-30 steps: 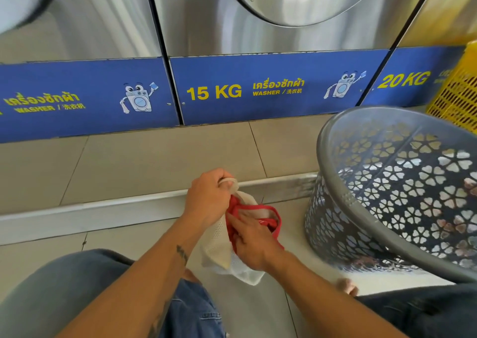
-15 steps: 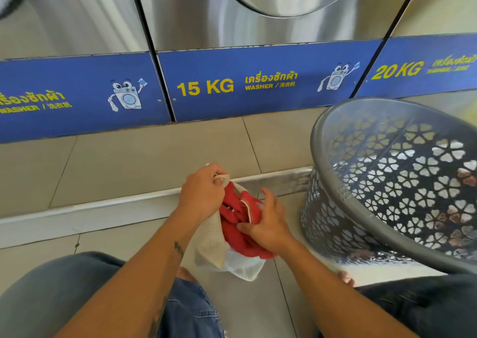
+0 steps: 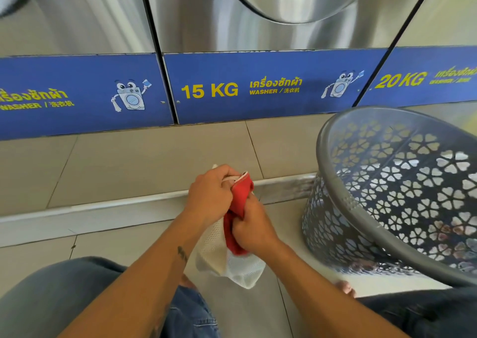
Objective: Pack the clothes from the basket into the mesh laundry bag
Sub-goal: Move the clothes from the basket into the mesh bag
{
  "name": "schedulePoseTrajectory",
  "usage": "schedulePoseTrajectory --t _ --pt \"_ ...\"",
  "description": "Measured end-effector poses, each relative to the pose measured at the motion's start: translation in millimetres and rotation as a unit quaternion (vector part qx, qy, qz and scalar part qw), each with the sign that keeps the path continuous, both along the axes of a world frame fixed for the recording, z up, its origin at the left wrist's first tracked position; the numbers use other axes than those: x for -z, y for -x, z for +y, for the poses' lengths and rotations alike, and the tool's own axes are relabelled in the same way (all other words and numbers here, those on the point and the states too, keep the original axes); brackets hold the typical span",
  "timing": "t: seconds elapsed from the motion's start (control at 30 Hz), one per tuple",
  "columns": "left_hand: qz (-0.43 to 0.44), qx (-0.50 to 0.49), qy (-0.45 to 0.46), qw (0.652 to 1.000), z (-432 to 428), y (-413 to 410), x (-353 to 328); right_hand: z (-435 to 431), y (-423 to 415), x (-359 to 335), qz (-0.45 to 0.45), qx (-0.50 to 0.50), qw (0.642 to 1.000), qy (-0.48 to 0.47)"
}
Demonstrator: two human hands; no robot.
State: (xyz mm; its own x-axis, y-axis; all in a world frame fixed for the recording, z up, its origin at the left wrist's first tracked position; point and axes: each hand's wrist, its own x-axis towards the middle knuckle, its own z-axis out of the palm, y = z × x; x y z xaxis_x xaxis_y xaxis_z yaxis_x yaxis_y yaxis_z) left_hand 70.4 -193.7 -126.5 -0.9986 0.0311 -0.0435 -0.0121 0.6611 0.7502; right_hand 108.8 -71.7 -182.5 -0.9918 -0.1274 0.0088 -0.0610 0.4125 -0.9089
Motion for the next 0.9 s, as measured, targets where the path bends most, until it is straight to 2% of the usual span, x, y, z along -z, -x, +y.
schedulePoseTrajectory --t 0.07,0.1,0.27,0.47,0.57,0.63,0.73,0.83,0.9 --pt "0.002 0.008 -0.006 1.0 -3 -4 -3 -1 -6 6 0.057 -0.07 0.993 -0.082" --pt "-0.003 0.017 -0.011 1.0 -5 -8 -3 4 -9 13 0.049 -0.096 0.985 -0.132" --pt "-0.018 0.056 -0.07 0.996 -10 -27 -9 28 -9 26 -0.125 -0.115 0.924 -0.343" --pt "-0.039 0.105 -0.098 0.989 -4 -44 -22 46 -9 17 -0.169 -0.113 0.825 -0.528" --pt "-0.053 0.099 -0.08 0.99 -2 -43 -19 56 -20 5 -0.204 -0.096 0.797 -0.561" --pt "-0.058 0.096 -0.066 0.991 1 -42 -17 62 -27 -3 -0.226 -0.082 0.793 -0.56" --pt "-0.061 0.103 -0.043 0.992 5 -40 -15 72 -38 -21 -0.25 -0.058 0.812 -0.525" --pt "-0.063 0.112 -0.027 0.991 10 -39 -15 84 -49 -36 -0.24 -0.043 0.852 -0.463" --pt "-0.06 0.115 -0.015 0.991 14 -39 -17 88 -55 -44 -0.203 -0.009 0.895 -0.398"
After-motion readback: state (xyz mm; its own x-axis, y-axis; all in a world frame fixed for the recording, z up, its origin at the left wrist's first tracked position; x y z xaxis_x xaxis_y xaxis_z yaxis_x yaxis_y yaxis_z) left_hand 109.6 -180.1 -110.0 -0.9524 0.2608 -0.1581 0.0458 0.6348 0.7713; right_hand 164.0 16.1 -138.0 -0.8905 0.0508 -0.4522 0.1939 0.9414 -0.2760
